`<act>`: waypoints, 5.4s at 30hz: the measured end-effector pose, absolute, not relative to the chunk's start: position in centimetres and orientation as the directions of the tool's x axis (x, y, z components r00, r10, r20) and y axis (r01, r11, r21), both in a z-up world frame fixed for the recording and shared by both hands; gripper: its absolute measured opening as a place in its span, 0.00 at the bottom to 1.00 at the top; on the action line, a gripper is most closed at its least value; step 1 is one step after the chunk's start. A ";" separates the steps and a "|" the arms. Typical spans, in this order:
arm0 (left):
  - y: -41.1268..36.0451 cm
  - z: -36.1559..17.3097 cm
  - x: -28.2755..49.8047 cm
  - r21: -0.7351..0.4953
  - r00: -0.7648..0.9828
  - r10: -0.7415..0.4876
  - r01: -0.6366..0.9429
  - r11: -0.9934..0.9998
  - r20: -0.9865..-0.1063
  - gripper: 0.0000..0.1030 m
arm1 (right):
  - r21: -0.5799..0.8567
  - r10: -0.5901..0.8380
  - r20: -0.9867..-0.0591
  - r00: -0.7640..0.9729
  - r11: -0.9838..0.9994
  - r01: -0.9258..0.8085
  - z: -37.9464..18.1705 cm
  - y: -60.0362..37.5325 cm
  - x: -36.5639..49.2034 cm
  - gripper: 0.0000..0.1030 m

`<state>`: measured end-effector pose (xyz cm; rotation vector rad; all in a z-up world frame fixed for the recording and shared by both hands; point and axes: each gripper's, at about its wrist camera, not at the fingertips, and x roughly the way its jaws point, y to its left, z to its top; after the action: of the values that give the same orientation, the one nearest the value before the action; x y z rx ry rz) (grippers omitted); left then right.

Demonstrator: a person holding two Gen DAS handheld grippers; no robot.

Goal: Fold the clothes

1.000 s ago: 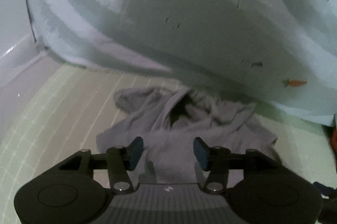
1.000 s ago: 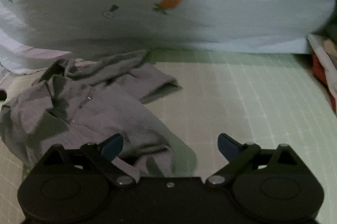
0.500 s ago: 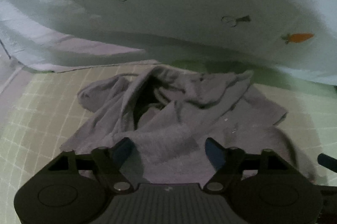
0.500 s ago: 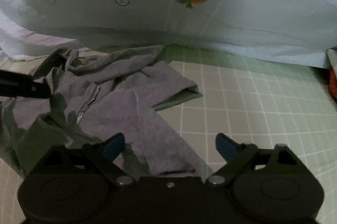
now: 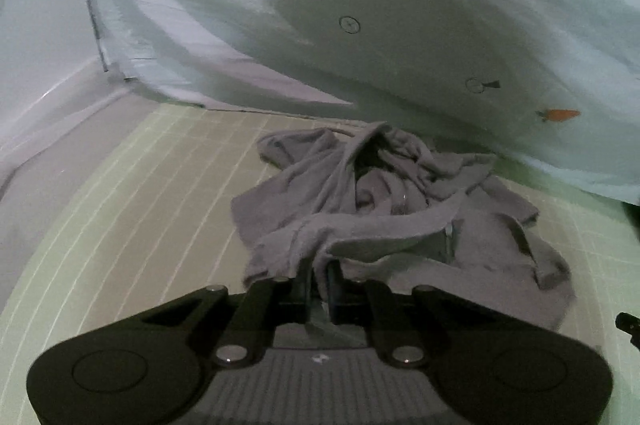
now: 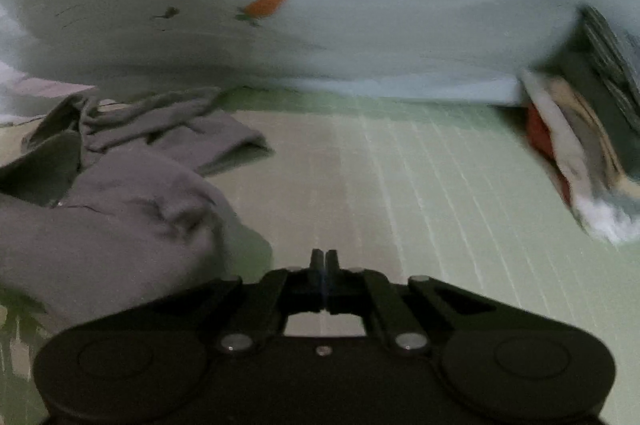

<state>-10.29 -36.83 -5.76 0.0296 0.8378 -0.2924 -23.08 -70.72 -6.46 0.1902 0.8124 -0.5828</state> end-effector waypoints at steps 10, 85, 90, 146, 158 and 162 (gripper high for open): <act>-32.0 -8.7 -17.1 -0.080 0.560 -0.194 0.221 0.972 -0.806 0.08 | 0.000 -0.350 -0.728 0.589 0.860 0.510 -6.5 -67.1 -25.6 0.75; -30.7 -10.8 -3.7 -0.254 0.517 -0.275 0.113 0.961 -0.811 0.03 | 0.039 -0.264 -0.705 0.658 0.912 0.408 -7.6 -68.8 -11.5 0.60; -30.0 -11.6 -4.1 -0.275 0.501 -0.282 0.088 0.957 -0.818 0.03 | -0.015 -0.308 -0.671 0.674 0.915 0.404 -7.5 -67.4 -13.8 0.82; -28.0 -12.9 -16.4 -0.174 0.481 -0.203 0.105 0.979 -0.853 0.70 | 0.117 -0.206 -0.747 0.632 0.895 0.430 -9.8 -66.8 -31.1 1.00; -33.8 -15.6 -12.4 -0.172 0.458 -0.279 0.262 0.950 -0.844 0.34 | 0.113 -0.121 -0.801 0.586 0.931 0.347 -13.6 -65.0 -23.1 0.78; -34.1 -15.7 -13.2 -0.191 0.443 -0.309 0.290 0.938 -0.842 0.15 | 0.187 -0.049 -0.793 0.607 0.929 0.318 -13.3 -64.8 -24.3 0.30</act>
<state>-13.20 -34.13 -15.68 -0.0193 1.0478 -0.3715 -24.29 -64.80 -13.29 0.3259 0.8972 -0.2166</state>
